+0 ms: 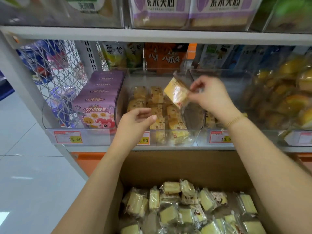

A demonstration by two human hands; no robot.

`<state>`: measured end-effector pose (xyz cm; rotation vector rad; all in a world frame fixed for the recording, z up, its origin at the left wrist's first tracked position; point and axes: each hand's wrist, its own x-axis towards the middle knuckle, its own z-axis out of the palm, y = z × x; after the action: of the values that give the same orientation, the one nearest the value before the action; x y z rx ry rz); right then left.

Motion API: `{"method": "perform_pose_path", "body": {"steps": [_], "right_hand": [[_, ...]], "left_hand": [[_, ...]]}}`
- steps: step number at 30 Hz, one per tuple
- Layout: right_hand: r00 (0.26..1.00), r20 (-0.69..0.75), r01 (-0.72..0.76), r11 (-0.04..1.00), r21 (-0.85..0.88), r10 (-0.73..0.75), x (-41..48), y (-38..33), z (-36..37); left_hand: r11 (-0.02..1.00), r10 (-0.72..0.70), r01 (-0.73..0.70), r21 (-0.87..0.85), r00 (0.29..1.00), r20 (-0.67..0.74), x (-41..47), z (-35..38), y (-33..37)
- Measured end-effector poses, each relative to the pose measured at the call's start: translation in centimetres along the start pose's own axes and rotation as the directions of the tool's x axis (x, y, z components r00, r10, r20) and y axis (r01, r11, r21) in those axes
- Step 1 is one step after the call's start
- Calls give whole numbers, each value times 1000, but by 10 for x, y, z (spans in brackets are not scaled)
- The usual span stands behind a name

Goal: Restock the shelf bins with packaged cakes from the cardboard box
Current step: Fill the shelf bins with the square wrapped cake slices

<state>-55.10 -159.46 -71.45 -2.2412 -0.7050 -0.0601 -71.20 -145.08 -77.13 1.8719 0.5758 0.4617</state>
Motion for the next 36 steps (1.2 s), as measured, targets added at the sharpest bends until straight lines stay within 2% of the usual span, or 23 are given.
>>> {"method": "perform_pose_path", "body": {"steps": [1,3,5,8,14,19,20,22,24,25,27,28,29,32,36], "right_hand": [[1000,21,-23,990,136,21,-21,2,-4],[992,116,-84,929,361,44,-53,5,-6],[970,238,-173,820,546,46,-75,9,-3],[943,330,-272,688,673,51,-96,18,2],[935,351,-297,633,714,43,-108,24,-3],[926,377,-323,553,768,17,-115,20,-9],[929,369,-302,588,750,6,-116,19,-7],[965,261,-161,744,648,-18,-118,18,-2],[991,7,119,895,429,-135,-121,19,2],[954,-131,296,918,263,-270,-122,21,4],[766,-290,582,811,-65,-573,-122,30,8],[679,-326,646,746,-160,-658,-123,35,10],[623,-357,674,709,-205,-696,-122,40,11],[564,-415,690,683,-237,-714,-123,46,12],[565,-405,701,677,-222,-718,-121,46,10]], "left_hand": [[987,-56,65,-148,997,61,-3,3,5],[893,-115,187,-410,974,194,-10,9,15],[797,-92,230,-559,960,264,-17,12,23],[770,-51,215,-601,959,277,-26,10,29],[790,-25,202,-579,954,299,-33,9,31],[747,5,193,-636,955,295,-34,7,31],[766,29,172,-619,953,300,-34,7,31],[810,102,112,-576,940,326,-37,6,29],[853,163,45,-520,924,347,-38,4,27],[882,186,-3,-472,921,342,-39,2,26],[921,223,-95,-378,924,312,-39,0,26],[924,243,-127,-360,923,300,-40,0,25],[920,265,-149,-363,918,295,-40,0,24],[893,317,-178,-413,901,297,-41,1,23],[871,353,-194,-452,887,299,-40,1,24]]}}
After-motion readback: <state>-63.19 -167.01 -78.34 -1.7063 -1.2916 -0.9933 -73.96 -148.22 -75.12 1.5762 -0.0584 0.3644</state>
